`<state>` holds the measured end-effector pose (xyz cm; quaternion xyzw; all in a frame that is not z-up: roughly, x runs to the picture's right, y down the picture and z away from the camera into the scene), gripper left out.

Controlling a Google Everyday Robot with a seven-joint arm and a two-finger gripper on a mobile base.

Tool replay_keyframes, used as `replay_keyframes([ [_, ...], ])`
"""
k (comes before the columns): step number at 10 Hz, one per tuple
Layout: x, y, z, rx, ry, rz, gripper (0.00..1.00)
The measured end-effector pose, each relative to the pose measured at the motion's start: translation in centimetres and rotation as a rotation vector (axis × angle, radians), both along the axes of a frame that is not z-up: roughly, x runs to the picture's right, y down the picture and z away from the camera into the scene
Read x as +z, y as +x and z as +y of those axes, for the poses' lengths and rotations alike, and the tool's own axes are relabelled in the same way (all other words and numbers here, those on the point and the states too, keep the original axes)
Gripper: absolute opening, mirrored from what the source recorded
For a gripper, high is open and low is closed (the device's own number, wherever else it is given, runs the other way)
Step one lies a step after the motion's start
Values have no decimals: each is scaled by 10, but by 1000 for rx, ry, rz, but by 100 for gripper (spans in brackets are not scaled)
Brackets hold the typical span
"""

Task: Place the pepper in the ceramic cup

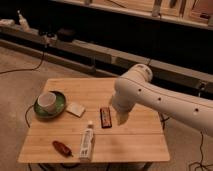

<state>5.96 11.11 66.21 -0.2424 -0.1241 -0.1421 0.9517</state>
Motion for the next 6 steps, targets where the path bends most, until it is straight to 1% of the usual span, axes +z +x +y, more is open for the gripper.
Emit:
replay_keyframes([
  [5,0,-1,0,-2,0,-1,65],
  [6,0,-7,3,-4,4,-8,65],
])
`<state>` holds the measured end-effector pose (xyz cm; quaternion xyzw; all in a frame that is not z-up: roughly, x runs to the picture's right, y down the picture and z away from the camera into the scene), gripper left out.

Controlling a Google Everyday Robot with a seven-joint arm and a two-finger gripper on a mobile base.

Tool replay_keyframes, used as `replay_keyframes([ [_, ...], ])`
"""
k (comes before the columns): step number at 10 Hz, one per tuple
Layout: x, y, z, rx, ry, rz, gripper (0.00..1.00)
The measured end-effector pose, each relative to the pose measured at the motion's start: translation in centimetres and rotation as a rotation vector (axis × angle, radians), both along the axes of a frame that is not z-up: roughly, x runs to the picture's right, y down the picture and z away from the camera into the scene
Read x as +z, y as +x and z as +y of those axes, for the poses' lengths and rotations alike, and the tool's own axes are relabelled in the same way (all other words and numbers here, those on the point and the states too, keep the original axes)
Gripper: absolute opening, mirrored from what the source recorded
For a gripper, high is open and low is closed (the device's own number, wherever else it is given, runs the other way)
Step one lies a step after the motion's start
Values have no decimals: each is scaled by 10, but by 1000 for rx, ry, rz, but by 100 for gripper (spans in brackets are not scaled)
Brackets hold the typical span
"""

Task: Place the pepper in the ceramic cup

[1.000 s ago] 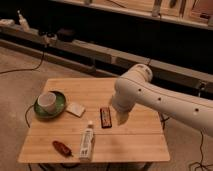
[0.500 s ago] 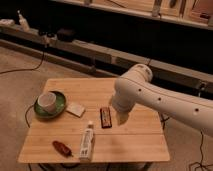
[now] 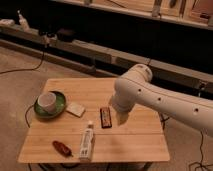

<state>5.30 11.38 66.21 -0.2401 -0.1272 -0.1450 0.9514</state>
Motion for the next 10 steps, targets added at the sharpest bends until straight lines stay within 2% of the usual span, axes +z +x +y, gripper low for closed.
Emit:
replay_keyframes([
  [2,3,-40,18,-6,2,-41,65],
  [3,5,-75,37,-8,-8,-81,65],
  [4,9,-96,53,-2,-14,-100,65],
  [5,13,-110,64,14,-16,-107,65],
  [6,23,-125,74,42,-1,-106,65],
  [8,33,-140,85,56,12,-110,65],
  [10,35,-143,88,59,17,-110,65],
])
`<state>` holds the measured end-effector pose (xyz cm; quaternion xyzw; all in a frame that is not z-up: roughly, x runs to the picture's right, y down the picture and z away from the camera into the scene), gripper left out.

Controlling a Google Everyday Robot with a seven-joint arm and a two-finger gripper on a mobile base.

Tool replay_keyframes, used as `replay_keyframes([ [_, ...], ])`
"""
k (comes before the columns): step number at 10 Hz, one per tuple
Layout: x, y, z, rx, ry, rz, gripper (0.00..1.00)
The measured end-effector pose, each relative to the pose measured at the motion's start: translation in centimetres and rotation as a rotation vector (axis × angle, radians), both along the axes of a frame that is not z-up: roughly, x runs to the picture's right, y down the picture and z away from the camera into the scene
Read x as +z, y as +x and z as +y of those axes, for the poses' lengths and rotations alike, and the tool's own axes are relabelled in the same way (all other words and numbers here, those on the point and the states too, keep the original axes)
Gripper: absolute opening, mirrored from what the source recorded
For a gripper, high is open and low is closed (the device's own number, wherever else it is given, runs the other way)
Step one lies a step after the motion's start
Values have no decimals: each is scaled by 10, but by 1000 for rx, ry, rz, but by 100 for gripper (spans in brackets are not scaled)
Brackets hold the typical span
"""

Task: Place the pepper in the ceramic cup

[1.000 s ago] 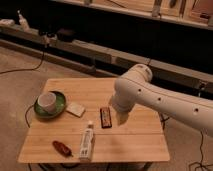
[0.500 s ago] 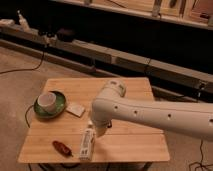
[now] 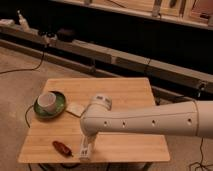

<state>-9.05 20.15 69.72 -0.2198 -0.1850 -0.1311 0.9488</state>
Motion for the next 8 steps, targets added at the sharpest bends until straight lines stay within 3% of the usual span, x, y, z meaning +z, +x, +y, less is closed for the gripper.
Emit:
replay_keyframes([
  [2,-1,-4,2,14,-8,-12,65],
  [4,-3,-23,17,83,-66,-61,65],
  [8,1,-33,39,121,-140,-85,65],
])
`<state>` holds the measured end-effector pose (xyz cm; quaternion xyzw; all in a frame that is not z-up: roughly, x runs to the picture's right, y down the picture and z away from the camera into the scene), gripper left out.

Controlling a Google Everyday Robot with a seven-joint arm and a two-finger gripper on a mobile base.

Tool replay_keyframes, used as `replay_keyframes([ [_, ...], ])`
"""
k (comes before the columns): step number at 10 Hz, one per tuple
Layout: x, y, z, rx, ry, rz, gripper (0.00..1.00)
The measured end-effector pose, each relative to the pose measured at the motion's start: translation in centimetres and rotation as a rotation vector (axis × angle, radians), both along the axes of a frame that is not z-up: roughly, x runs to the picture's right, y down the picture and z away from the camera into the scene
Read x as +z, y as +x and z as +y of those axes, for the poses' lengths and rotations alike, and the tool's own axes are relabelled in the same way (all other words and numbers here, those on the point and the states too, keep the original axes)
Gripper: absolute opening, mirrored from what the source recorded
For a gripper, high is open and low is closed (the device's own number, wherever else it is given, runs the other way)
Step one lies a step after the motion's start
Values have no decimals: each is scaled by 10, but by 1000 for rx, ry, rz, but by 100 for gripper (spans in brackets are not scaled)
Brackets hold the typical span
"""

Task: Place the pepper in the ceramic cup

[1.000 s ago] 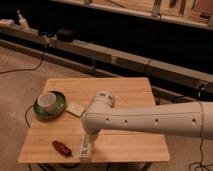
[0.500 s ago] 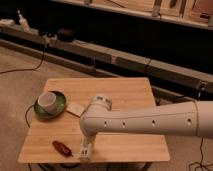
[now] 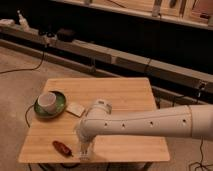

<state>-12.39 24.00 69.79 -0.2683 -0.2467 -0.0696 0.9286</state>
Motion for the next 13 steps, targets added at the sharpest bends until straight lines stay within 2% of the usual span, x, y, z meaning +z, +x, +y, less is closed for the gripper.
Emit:
replay_keyframes([
  [2,9,-6,15,18,-40,-7,65],
  [5,22,-18,31,24,-36,-44,65],
  [7,29,-30,42,6,-32,-62,65],
  [11,36,-54,59,-9,-56,-83,65],
  [13,40,-63,64,-8,-70,-74,65],
])
